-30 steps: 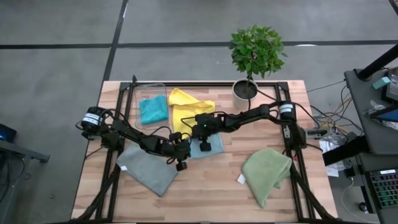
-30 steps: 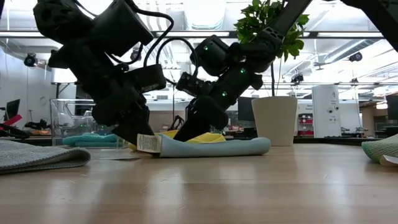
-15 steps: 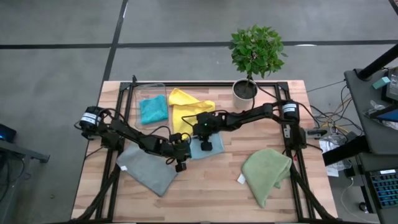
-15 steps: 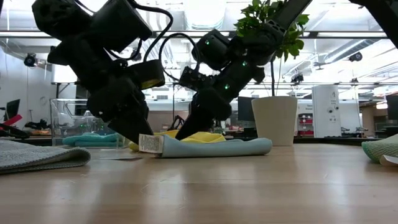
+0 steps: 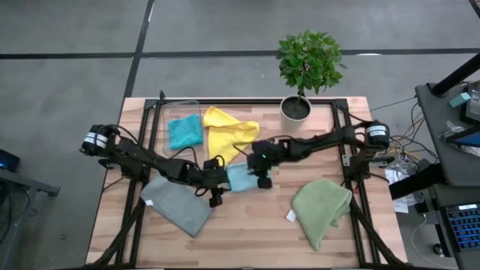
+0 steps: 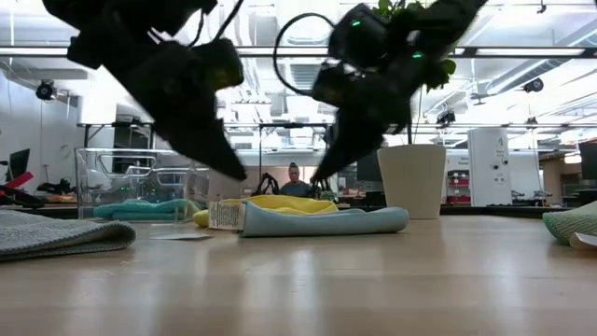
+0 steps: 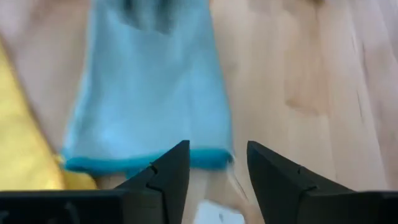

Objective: Fold microfiber towels
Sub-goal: Stack the folded light blue microfiber towel on top of the blue microfiber towel on the bin

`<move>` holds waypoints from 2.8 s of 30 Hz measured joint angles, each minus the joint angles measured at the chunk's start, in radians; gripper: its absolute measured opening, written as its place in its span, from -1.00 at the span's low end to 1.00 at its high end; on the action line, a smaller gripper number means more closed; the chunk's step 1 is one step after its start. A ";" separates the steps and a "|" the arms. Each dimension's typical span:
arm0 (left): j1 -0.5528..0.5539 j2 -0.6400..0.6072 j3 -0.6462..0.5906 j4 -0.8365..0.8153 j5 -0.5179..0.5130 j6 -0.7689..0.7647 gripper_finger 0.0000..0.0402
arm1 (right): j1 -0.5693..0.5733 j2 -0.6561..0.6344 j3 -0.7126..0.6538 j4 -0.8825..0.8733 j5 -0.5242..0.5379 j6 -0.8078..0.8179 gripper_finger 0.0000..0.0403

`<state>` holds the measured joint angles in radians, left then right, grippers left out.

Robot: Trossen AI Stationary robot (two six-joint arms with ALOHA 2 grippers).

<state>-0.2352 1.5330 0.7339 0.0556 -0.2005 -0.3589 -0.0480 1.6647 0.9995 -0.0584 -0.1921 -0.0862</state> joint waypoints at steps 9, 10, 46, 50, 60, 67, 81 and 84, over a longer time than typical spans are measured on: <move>0.000 0.129 0.004 0.152 -0.046 0.027 -0.45 | 0.114 -0.025 -0.197 0.206 0.059 0.163 -0.95; 0.000 0.145 0.004 0.142 -0.043 0.025 -0.49 | 0.120 -0.025 -0.206 0.210 0.062 0.175 -0.95; -0.063 0.010 0.017 0.085 0.165 -0.144 -0.93 | 0.283 -0.330 -0.288 0.049 0.168 0.197 -0.96; -0.078 0.059 0.013 0.083 0.178 -0.185 -0.86 | 0.293 -0.324 -0.312 0.094 0.168 0.206 -0.96; -0.100 0.075 0.037 0.089 0.231 -0.195 -0.22 | 0.292 -0.277 -0.318 0.129 0.169 0.219 -0.96; -0.077 0.006 0.080 -0.108 0.203 -0.179 0.04 | 0.292 -0.261 -0.321 0.257 0.169 0.194 -0.96; -0.039 0.022 0.059 -0.313 0.059 -0.265 -0.16 | 0.292 -0.208 -0.322 0.376 0.221 0.172 -0.96; -0.039 0.052 0.057 -0.301 0.059 -0.265 -0.25 | 0.292 -0.188 -0.321 0.395 0.221 0.171 -0.96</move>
<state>-0.2737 1.5851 0.7914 -0.2451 -0.1413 -0.6238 0.2436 1.4771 0.6781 0.3371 0.0291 0.0848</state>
